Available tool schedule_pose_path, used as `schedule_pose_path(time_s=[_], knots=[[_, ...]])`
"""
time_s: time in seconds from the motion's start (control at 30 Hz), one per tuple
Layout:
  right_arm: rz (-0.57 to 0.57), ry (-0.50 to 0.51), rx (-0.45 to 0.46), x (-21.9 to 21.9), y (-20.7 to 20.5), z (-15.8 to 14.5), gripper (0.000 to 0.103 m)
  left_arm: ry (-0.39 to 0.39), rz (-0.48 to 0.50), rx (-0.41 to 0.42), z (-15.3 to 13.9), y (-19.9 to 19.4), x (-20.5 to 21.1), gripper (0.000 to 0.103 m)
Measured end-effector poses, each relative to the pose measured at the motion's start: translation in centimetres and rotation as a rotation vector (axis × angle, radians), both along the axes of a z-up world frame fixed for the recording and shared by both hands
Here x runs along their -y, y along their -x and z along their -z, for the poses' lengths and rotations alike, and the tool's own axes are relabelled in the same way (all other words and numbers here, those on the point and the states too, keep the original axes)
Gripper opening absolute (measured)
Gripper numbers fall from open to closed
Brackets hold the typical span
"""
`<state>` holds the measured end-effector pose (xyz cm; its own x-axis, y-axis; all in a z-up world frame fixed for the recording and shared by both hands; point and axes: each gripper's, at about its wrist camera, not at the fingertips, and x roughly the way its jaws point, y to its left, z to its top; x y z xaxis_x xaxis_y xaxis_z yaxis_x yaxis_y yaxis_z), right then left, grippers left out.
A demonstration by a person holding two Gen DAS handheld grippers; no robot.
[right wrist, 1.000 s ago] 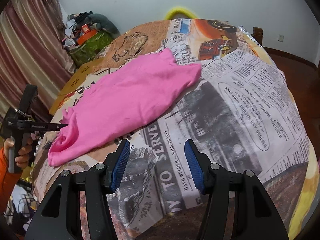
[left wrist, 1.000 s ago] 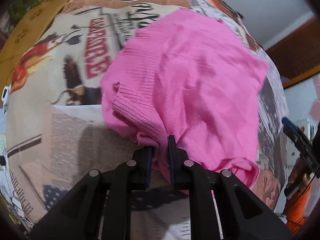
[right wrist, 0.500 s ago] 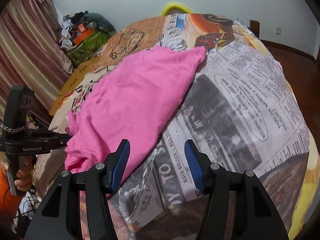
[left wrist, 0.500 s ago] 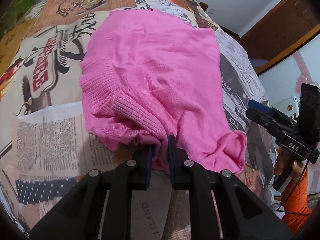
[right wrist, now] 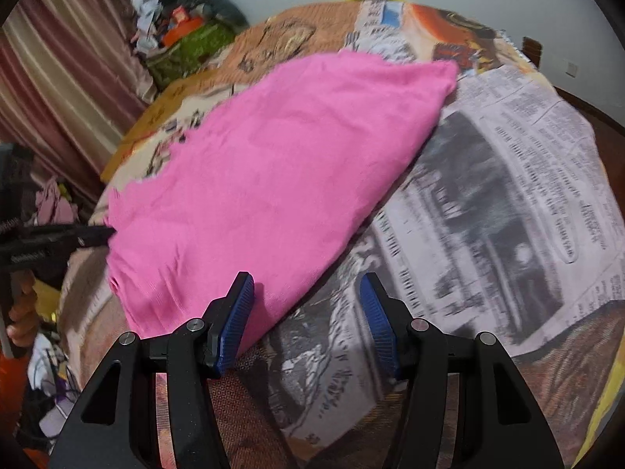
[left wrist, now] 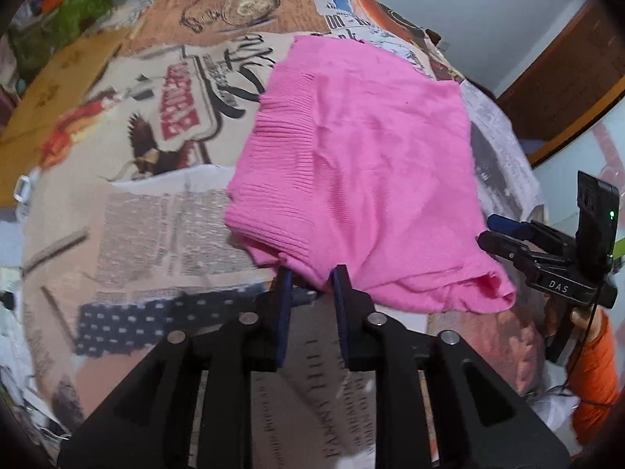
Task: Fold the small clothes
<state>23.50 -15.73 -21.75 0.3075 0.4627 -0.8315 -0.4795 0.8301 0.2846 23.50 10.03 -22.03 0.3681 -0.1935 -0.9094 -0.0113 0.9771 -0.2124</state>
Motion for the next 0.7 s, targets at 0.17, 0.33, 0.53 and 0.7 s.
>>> schedule_pose_path(time_s=[0.17,0.33,0.53,0.7], knots=[[-0.009,0.012,-0.010,0.0,-0.5,0.3,0.053,-0.089,-0.012,0.064,-1.5,0.0,-1.0,0.050],[0.034,0.004,0.033,1.2,-2.1,-1.1,0.053,-0.121,-0.067,0.105,-2.6,-1.9,-3.1,0.059],[0.080,0.018,0.086,2.6,-5.7,-2.4,0.053,-0.142,-0.114,0.102,-1.6,-5.5,-4.6,0.062],[0.139,0.012,0.067,2.8,-10.1,-1.4,0.053,-0.113,-0.129,0.069,0.5,-8.0,-5.2,0.062]])
